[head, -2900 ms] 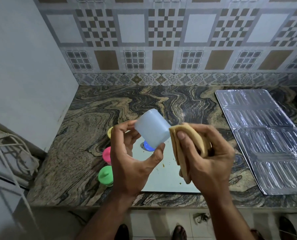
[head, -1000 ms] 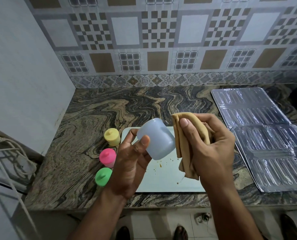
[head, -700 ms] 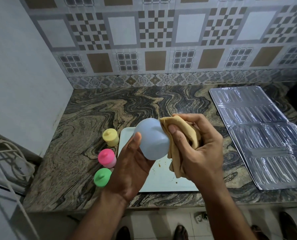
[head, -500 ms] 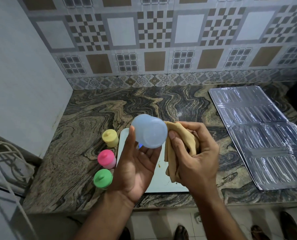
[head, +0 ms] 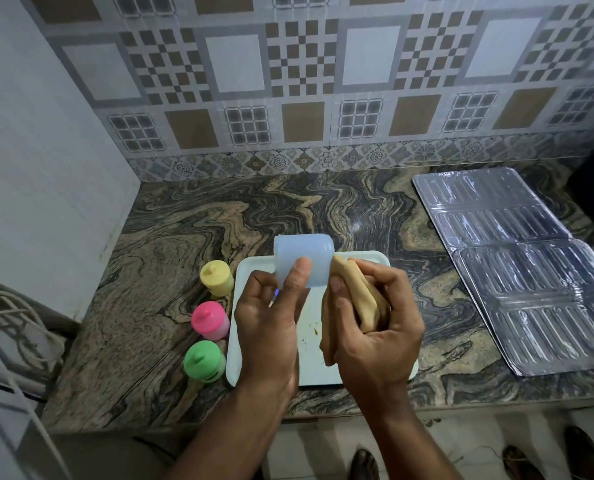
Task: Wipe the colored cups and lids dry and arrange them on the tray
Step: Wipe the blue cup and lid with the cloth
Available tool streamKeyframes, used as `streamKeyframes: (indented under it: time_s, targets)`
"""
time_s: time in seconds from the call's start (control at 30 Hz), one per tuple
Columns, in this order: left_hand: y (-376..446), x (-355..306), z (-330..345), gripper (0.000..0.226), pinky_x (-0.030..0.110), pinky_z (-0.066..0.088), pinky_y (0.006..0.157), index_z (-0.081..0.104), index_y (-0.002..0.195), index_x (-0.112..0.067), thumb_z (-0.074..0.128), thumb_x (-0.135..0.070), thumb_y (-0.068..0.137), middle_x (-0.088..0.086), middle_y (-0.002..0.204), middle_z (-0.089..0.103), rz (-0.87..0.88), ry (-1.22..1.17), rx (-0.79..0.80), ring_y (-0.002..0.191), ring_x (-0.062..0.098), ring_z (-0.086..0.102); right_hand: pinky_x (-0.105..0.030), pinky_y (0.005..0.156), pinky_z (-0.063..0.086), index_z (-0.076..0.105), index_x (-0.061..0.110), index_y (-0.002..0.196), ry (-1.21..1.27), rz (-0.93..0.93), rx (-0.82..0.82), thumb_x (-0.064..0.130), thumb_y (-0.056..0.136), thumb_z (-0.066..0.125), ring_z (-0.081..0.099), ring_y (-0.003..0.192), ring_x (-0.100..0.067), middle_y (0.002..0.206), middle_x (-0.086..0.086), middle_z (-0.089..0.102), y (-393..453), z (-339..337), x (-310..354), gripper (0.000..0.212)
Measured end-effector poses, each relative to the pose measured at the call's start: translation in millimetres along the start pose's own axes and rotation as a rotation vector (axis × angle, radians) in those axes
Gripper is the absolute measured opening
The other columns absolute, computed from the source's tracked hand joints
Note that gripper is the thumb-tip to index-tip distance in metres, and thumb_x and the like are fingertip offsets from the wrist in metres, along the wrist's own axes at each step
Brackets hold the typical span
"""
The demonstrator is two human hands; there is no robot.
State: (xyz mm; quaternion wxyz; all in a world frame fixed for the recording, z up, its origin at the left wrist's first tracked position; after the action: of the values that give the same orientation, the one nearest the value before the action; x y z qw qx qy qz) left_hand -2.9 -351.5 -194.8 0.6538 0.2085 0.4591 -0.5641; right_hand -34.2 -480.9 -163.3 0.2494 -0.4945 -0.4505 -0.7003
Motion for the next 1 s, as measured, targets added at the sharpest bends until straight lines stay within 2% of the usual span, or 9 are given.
streamKeyframes:
  time_s: [0.1,0.2,0.27,0.4,0.53,0.63,0.73,0.87,1.0]
  targets:
    - [2,-5,-8,0.046,0.049,0.058,0.088,0.057,0.086,-0.020,0.093,-0.033,0.062,0.007,0.093,0.075,0.152,0.134,0.014,0.091,0.029,0.075,-0.026,0.077,0.059,0.069,0.027,0.106,-0.056,-0.018,0.009,0.011,0.089,0.078,0.075,0.084,-0.010,0.098,0.017,0.076,11,-3,-1,0.025]
    - [3,-11,-12,0.062,0.035,0.061,0.074,0.052,0.105,-0.018,0.092,-0.031,0.060,0.010,0.109,0.076,0.260,0.242,0.063,0.090,0.025,0.079,-0.030,0.074,0.059,0.071,0.027,0.106,-0.072,0.019,0.031,0.013,0.089,0.078,0.074,0.081,-0.012,0.095,0.009,0.077,21,-4,-7,0.023]
    - [4,-13,-14,0.069,0.035,0.063,0.080,0.054,0.118,-0.022,0.093,-0.029,0.062,0.009,0.119,0.074,0.307,0.329,0.114,0.100,0.026,0.078,-0.026,0.075,0.058,0.072,0.024,0.105,-0.076,0.030,0.045,0.009,0.091,0.080,0.074,0.082,-0.010,0.095,0.007,0.077,28,-4,-11,0.023]
    - [8,-11,-20,0.076,0.036,0.061,0.095,0.057,0.135,-0.025,0.095,-0.020,0.070,-0.010,0.125,0.071,0.373,0.531,0.237,0.117,0.023,0.073,-0.021,0.076,0.057,0.073,0.013,0.105,-0.072,0.099,0.052,0.003,0.095,0.079,0.073,0.083,-0.004,0.092,0.008,0.077,42,-2,-23,0.016]
    - [47,-17,-38,0.068,0.043,0.062,0.095,0.061,0.131,-0.028,0.093,-0.028,0.071,-0.004,0.131,0.069,0.456,0.720,0.200,0.123,0.024,0.068,-0.020,0.076,0.056,0.073,0.018,0.104,-0.073,0.130,0.073,0.004,0.095,0.079,0.071,0.080,-0.003,0.091,0.008,0.078,49,3,-31,0.018]
    - [104,-29,-56,0.067,0.046,0.061,0.090,0.062,0.124,-0.031,0.095,-0.031,0.066,-0.002,0.126,0.068,0.516,0.958,0.086,0.116,0.020,0.067,-0.018,0.076,0.054,0.074,0.018,0.103,-0.094,0.138,0.115,0.005,0.094,0.080,0.070,0.080,-0.002,0.091,0.006,0.077,47,7,-35,0.017]
    - [167,-35,-70,0.067,0.044,0.057,0.087,0.063,0.121,-0.027,0.097,-0.033,0.064,0.001,0.123,0.068,0.423,1.266,0.035,0.110,0.025,0.065,-0.015,0.074,0.053,0.075,0.020,0.101,-0.106,0.157,0.147,0.006,0.093,0.081,0.070,0.078,-0.001,0.087,0.011,0.077,43,8,-40,0.017]
    - [232,-28,-90,0.064,0.043,0.052,0.087,0.060,0.116,-0.028,0.095,-0.042,0.063,0.005,0.120,0.068,0.295,1.583,0.008,0.115,0.035,0.060,-0.032,0.075,0.058,0.074,0.025,0.100,-0.121,0.185,0.163,0.011,0.093,0.082,0.071,0.079,-0.008,0.088,0.010,0.077,39,9,-47,0.018]
    - [262,-17,-100,0.063,0.053,0.048,0.102,0.060,0.116,-0.028,0.094,-0.043,0.066,0.005,0.128,0.066,0.206,1.709,-0.023,0.126,0.034,0.052,-0.058,0.069,0.062,0.074,0.035,0.099,-0.128,0.195,0.159,0.028,0.090,0.080,0.072,0.071,-0.026,0.088,0.002,0.077,37,5,-51,0.013]
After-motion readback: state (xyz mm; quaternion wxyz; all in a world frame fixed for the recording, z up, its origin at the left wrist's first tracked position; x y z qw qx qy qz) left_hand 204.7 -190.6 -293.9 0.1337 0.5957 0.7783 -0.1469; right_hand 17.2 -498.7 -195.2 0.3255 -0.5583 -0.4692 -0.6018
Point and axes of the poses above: each hand's wrist, its own y-axis towards the middle knuckle, its own z-axis out of the palm, x = y × z, the point moved 5 cm from there along y, towards the middle knuckle
